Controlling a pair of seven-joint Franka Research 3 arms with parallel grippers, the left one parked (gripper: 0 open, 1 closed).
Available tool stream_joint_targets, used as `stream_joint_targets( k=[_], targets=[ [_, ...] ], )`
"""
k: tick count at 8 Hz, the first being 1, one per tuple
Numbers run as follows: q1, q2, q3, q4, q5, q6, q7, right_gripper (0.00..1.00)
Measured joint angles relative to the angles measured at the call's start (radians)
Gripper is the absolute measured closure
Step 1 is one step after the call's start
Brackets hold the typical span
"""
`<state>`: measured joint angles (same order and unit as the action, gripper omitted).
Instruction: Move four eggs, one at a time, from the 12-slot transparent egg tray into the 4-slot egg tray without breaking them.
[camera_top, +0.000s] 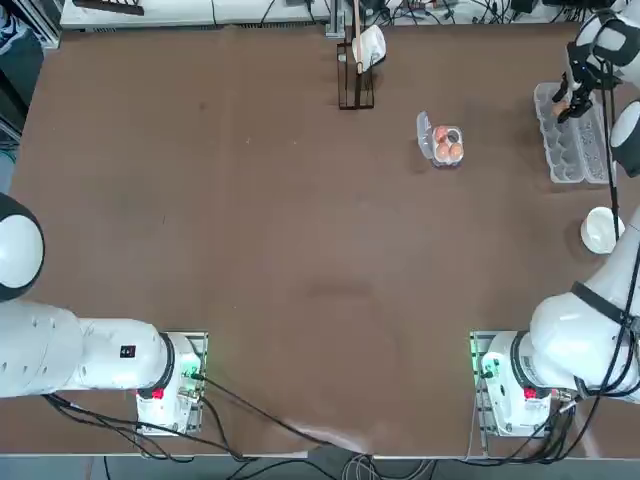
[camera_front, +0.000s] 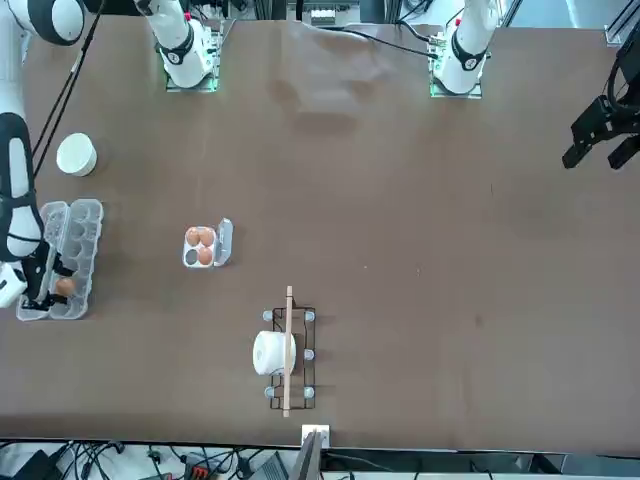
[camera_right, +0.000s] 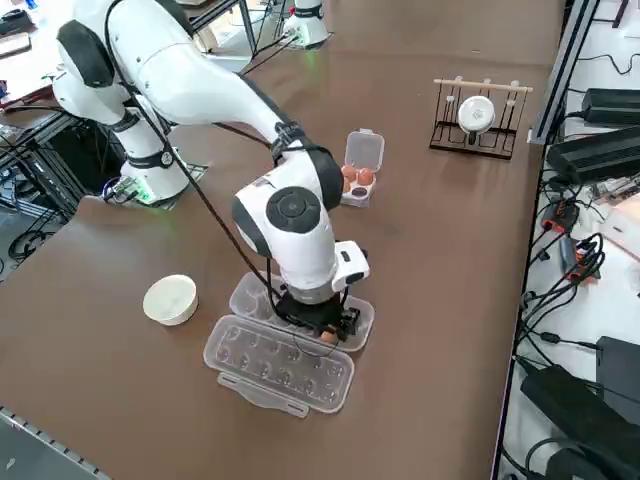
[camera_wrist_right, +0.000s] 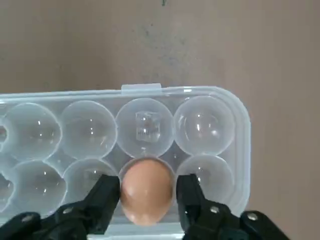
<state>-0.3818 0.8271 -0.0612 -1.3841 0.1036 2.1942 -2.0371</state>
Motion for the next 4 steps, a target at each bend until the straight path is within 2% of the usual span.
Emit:
stream_joint_targets(
  k=[1,4],
  targets=[
    [0.0,-0.003,0.0,0.002,0.001,-0.006,0.0,0.42],
    [0.0,-0.002,0.001,0.006,0.001,-0.018,0.001,0.42]
  ],
)
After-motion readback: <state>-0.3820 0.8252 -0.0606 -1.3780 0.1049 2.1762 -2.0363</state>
